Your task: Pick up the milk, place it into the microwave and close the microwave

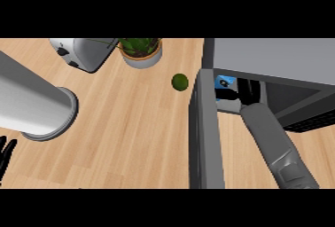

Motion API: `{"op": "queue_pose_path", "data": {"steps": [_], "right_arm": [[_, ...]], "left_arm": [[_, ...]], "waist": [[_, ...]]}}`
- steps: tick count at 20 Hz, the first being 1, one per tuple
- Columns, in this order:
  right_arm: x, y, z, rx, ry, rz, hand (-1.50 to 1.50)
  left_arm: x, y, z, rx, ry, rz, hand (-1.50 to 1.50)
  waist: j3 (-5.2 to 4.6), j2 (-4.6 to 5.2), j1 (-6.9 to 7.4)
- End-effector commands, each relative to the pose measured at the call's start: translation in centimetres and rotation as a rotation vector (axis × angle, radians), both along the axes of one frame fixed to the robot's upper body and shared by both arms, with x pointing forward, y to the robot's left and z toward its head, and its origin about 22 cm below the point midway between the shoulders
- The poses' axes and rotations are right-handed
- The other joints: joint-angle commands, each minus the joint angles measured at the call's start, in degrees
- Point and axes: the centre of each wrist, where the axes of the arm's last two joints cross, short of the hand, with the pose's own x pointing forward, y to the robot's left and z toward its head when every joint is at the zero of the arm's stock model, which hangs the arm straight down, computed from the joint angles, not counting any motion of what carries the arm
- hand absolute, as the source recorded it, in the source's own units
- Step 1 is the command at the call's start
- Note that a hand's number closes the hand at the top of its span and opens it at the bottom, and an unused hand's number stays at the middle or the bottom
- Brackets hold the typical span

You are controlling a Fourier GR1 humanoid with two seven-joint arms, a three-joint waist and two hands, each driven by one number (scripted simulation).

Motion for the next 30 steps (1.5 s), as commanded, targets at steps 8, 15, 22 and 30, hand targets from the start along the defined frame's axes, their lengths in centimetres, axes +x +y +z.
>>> {"op": "queue_pose_path", "data": {"steps": [8,15,22,30], "right_arm": [[2.6,3.6,2.0,-0.006,0.134,-0.02,-1.5],[2.8,4.0,2.0,0.01,0.163,-0.001,-1.5],[2.5,1.4,1.3,0.071,0.155,0.038,-1.5],[1.3,0.2,-0.7,0.233,0.216,0.185,-1.5]], "left_arm": [[0.5,0.3,-0.5,0.003,0.004,0.004,-1.5],[-0.2,0.2,-1.2,-0.003,-0.002,0.008,-1.5],[-0.4,-0.4,-1.4,0.014,-0.013,0.032,-1.5],[-1.6,-0.1,-1.7,0.014,0.004,0.031,-1.5]], "waist": [[0.29,-0.06,-1.11],[0.33,-0.14,-1.32],[0.37,-0.63,-3.51],[0.32,-1.32,-4.86]]}}
